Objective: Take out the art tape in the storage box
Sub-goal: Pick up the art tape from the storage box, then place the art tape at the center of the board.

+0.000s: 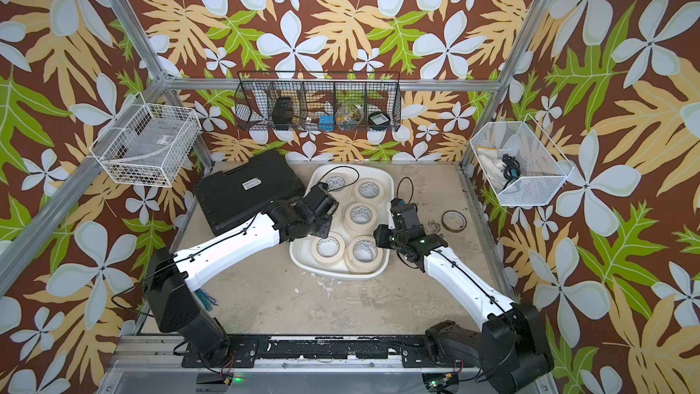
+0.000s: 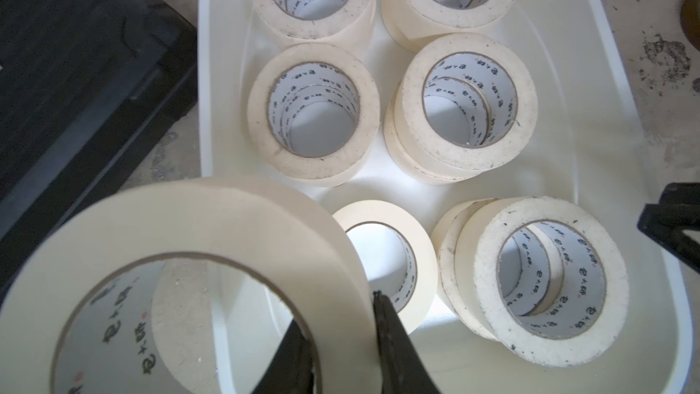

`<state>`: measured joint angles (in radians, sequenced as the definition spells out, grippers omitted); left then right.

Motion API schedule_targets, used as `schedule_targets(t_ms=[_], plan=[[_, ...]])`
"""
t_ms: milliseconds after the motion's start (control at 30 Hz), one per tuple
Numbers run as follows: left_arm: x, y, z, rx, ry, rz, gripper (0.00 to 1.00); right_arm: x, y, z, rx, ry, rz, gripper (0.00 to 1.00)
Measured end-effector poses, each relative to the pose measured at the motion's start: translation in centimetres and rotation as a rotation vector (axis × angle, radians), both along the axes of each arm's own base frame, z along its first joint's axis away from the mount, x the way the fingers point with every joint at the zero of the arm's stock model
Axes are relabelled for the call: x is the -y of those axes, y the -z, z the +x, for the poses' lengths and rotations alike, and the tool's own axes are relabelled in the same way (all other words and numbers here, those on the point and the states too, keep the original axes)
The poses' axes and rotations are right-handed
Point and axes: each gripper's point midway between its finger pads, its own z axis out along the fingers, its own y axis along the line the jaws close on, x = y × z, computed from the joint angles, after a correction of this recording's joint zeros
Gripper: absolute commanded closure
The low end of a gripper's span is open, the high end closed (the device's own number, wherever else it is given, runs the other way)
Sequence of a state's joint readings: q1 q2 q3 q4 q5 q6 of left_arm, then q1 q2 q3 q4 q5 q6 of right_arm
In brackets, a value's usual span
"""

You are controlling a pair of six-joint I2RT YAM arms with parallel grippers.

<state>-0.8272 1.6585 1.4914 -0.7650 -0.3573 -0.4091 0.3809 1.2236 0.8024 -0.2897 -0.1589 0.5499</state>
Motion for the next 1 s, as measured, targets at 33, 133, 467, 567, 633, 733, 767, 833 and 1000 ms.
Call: schedule_targets(t_ms=[33,133,467,567,633,733,767,833,1000], plan=[[-0.5,-0.2,0.0,0.001,-0.010,0.013,0.84,-0.1,-0.1,0.0,0.001,-0.004,0.001,0.63],[-2.5,-0.5,0.1,-0.004,-0.047,0.046,0.84,-0.4,-0.3,0.0,0.006,-0.011,0.001,0.63],[-11.8,3.4,0.7,-0.089,-0.246,0.100,0.84,-0.6,-0.6,-0.1,0.016,-0.017,0.002,0.63],[-13.9,5.7,0.8,-0.133,-0.300,0.096,0.84,-0.6,-0.7,-0.2,0.018,-0.016,-0.001,0.63],[-14.8,7.2,1.0,-0.156,-0.327,0.085,0.84,-0.7,-0.6,-0.2,0.016,-0.019,-0.002,0.63],[-15.7,9.1,1.4,-0.190,-0.360,0.069,0.84,-0.7,-0.4,-0.5,0.006,-0.026,-0.009,0.63],[-15.9,9.6,1.6,-0.197,-0.367,0.064,0.84,-0.7,-0.4,-0.5,0.003,-0.025,-0.010,0.63],[-16.1,10.3,2.2,-0.202,-0.387,0.051,0.84,-0.7,-0.3,-0.6,0.001,-0.026,-0.014,0.63],[-15.9,11.8,3.3,-0.213,-0.403,0.029,0.84,-0.5,-0.4,-0.9,0.004,-0.023,-0.027,0.63]])
